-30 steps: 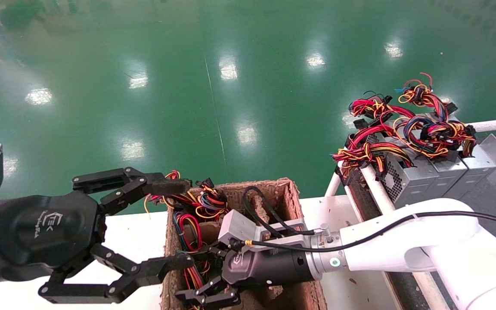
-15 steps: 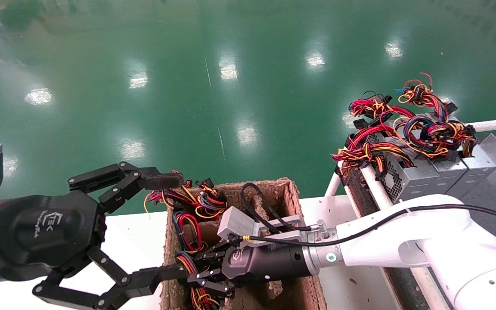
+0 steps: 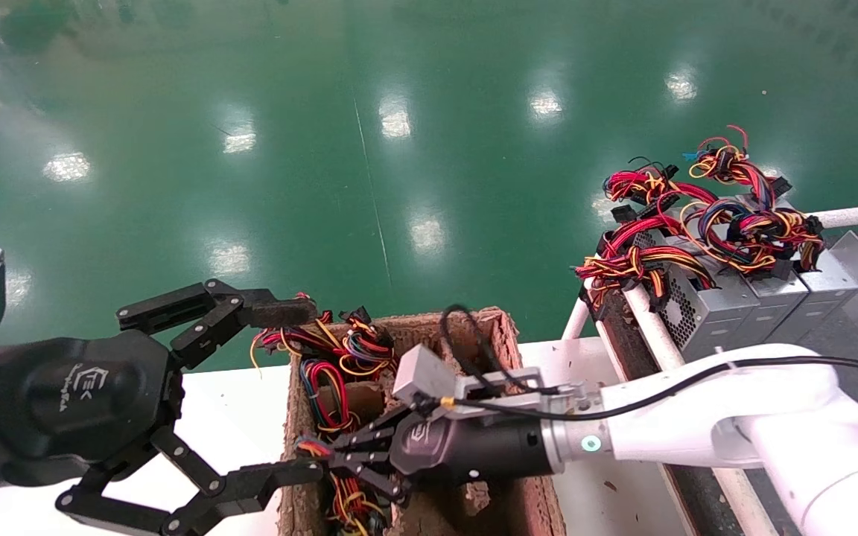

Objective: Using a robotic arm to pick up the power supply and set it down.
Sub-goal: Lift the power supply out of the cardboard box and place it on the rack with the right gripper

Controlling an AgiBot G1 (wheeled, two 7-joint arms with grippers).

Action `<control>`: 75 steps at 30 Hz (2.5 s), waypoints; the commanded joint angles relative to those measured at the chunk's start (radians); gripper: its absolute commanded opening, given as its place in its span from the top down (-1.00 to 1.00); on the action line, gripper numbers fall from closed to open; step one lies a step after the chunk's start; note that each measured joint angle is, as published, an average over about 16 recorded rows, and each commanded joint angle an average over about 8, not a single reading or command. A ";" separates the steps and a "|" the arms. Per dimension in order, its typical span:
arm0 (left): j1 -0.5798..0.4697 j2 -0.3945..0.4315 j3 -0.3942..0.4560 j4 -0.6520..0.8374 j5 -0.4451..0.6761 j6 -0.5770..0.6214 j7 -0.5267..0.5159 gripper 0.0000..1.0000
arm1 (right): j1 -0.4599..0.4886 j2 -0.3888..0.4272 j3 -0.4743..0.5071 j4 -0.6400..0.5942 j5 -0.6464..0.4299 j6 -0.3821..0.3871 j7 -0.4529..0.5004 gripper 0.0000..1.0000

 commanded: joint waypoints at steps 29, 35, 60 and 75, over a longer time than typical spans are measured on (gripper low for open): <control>0.000 0.000 0.000 0.000 0.000 0.000 0.000 -1.00 | 0.006 0.475 0.294 0.361 0.469 -0.107 0.163 1.00; 0.000 0.000 0.001 0.000 0.000 0.000 0.000 -1.00 | 0.004 0.637 0.315 0.425 0.480 -0.112 0.193 1.00; 0.000 0.000 0.001 0.000 -0.001 0.000 0.000 -1.00 | -0.271 0.959 0.384 0.281 0.492 -0.001 0.031 1.00; 0.000 0.000 0.001 0.000 -0.001 0.000 0.001 -1.00 | -0.143 0.837 0.312 0.260 0.381 0.002 0.047 1.00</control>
